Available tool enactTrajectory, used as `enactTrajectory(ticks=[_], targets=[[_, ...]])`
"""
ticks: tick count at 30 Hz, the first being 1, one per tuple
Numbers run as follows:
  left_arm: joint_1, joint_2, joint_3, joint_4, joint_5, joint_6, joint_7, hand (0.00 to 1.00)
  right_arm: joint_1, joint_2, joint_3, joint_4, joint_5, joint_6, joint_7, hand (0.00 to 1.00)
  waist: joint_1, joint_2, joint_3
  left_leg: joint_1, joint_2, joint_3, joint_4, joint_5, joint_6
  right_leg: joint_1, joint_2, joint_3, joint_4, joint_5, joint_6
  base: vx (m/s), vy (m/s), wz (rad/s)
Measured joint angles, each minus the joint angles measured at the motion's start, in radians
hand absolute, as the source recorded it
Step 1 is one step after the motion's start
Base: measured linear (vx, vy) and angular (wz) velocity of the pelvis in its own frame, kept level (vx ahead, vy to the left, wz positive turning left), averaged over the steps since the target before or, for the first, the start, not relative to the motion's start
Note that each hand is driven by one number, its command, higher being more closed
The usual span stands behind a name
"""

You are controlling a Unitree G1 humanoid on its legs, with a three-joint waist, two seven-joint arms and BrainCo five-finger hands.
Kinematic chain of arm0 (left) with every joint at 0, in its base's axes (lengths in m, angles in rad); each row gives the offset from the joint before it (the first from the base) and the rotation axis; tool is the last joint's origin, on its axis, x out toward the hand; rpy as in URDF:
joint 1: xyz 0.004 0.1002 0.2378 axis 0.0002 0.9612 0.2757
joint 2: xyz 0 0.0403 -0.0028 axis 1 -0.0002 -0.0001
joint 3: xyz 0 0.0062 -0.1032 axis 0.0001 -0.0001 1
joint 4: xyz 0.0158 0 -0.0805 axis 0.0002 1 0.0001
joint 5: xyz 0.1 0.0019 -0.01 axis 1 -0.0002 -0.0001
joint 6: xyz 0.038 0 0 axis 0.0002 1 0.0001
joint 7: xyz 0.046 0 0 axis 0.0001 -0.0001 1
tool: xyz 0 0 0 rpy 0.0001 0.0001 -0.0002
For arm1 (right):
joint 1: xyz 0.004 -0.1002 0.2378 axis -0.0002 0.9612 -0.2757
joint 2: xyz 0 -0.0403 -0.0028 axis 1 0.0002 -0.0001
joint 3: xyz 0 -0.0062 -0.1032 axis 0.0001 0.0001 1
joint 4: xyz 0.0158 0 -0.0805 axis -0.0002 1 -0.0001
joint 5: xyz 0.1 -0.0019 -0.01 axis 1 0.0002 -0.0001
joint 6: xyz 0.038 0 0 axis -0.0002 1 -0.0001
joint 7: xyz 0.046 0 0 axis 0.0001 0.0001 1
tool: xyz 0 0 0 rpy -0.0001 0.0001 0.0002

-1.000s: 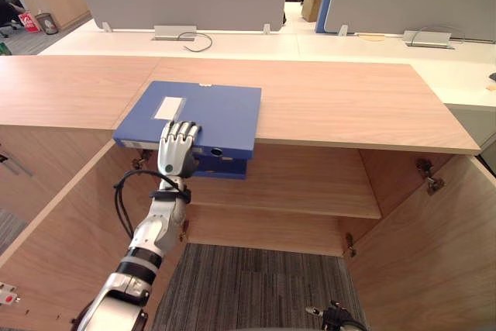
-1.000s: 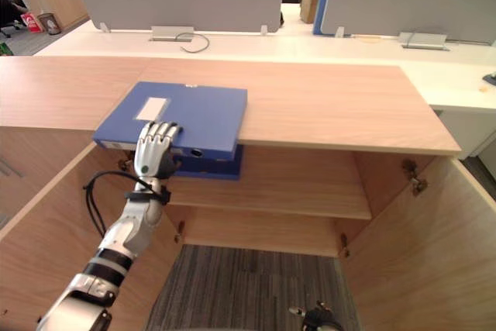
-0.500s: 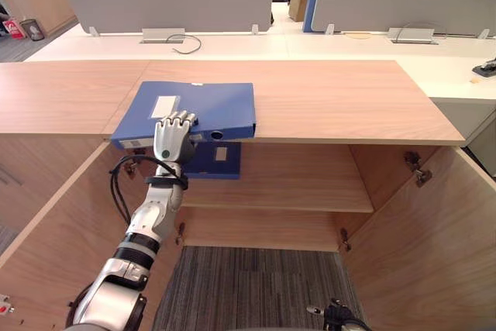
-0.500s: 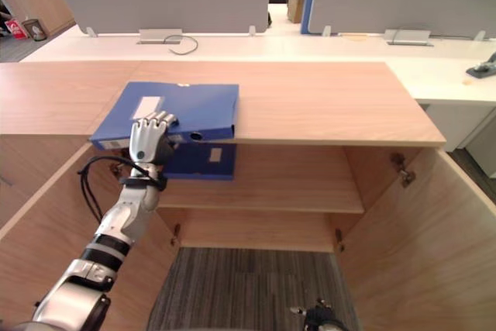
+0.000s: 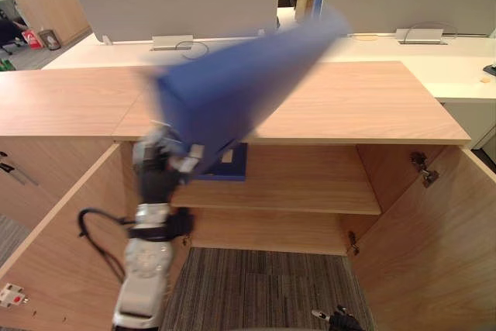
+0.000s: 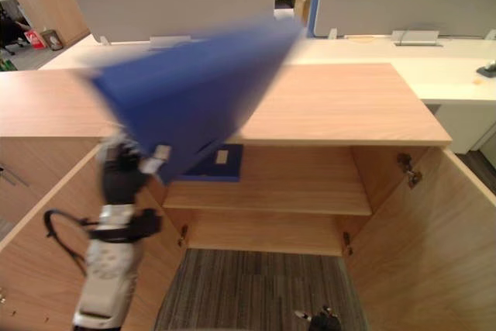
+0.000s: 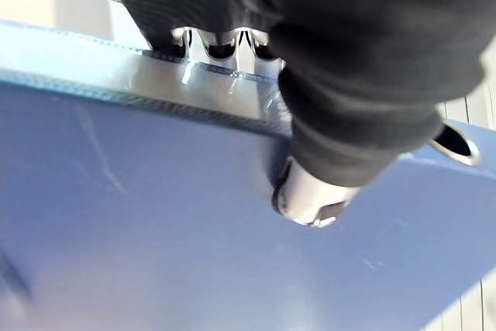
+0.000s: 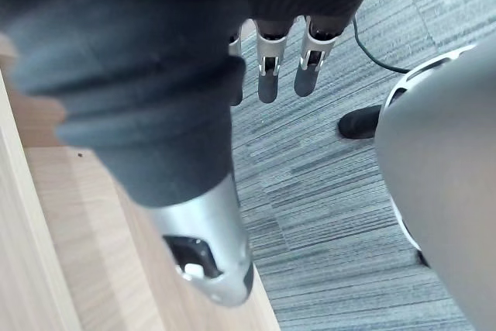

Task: Walk over to the cabinet, pick up the folder, carry it to the office cabinet, place the folder inside the office cabinet, then close the office cabinet door

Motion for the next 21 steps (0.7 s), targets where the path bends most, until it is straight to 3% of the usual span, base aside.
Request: enactTrajectory(ticks=[1, 3, 4, 6, 12, 15, 21], targets=[[0.005, -0.002, 0.005, -0.002, -0.018, 0.0, -0.004, 1.0, 0.002, 0.0, 0.0, -0.002, 0.004, 0.0, 0.0, 0.0, 0.001, 0.0, 0.0, 0.0, 0.0, 0.0, 0.0, 0.0, -0.001, -0.001, 0.0, 0.0, 0.001, -0.001, 0.0, -0.07, -0.005, -0.07], [0.088, -0.031, 0.07, -0.051, -0.295, -0.004, -0.055, 1.0, 0.039, 0.003, 0.0, -0.068, 0.064, -0.002, 0.002, 0.0, 0.019, -0.006, -0.001, -0.003, 0.005, 0.0, 0.001, 0.001, -0.004, -0.009, 0.004, 0.003, 0.015, -0.006, -0.004, -0.02, -0.003, -0.01], [0.108, -0.037, 0.074, -0.065, -0.339, -0.006, -0.063, 1.0, 0.046, 0.005, 0.0, -0.098, 0.081, -0.002, 0.002, 0.0, 0.021, -0.007, -0.002, -0.003, 0.005, 0.0, 0.001, 0.001, -0.004, -0.009, 0.004, 0.003, 0.016, -0.005, -0.003, 0.0, 0.0, 0.0], [0.153, -0.065, 0.087, -0.122, -0.442, -0.013, -0.101, 1.0, 0.081, 0.02, 0.002, -0.325, 0.117, -0.011, 0.002, 0.0, 0.026, -0.009, -0.005, -0.003, 0.004, 0.001, 0.001, 0.001, -0.004, -0.01, 0.002, 0.004, 0.017, -0.004, -0.002, 0.0, 0.0, 0.0], [0.175, -0.101, 0.117, -0.233, -0.52, -0.04, -0.177, 1.0, 0.09, 0.046, -0.016, -1.005, 0.098, -0.128, -0.031, 0.0, 0.024, -0.018, -0.014, -0.002, 0.004, 0.009, 0.001, 0.001, -0.004, -0.015, 0.003, 0.01, 0.017, -0.004, -0.002, 0.01, 0.014, -0.03], [0.174, -0.114, 0.136, -0.239, -0.519, -0.041, -0.178, 1.0, 0.05, 0.062, -0.018, -1.201, 0.08, -0.169, -0.045, 0.0, 0.024, -0.026, -0.011, -0.001, 0.005, 0.009, 0.003, 0.001, -0.004, -0.017, 0.004, 0.012, 0.017, -0.004, -0.002, 0.0, 0.0, 0.0], [0.169, -0.106, 0.17, -0.239, -0.479, -0.028, -0.177, 1.0, -0.102, 0.052, -0.011, -1.341, 0.125, -0.192, -0.022, 0.0, 0.028, -0.046, -0.006, -0.001, 0.004, 0.013, 0.004, 0.0, -0.003, -0.019, 0.003, 0.016, 0.018, -0.004, -0.002, 0.0, 0.004, -0.01]])
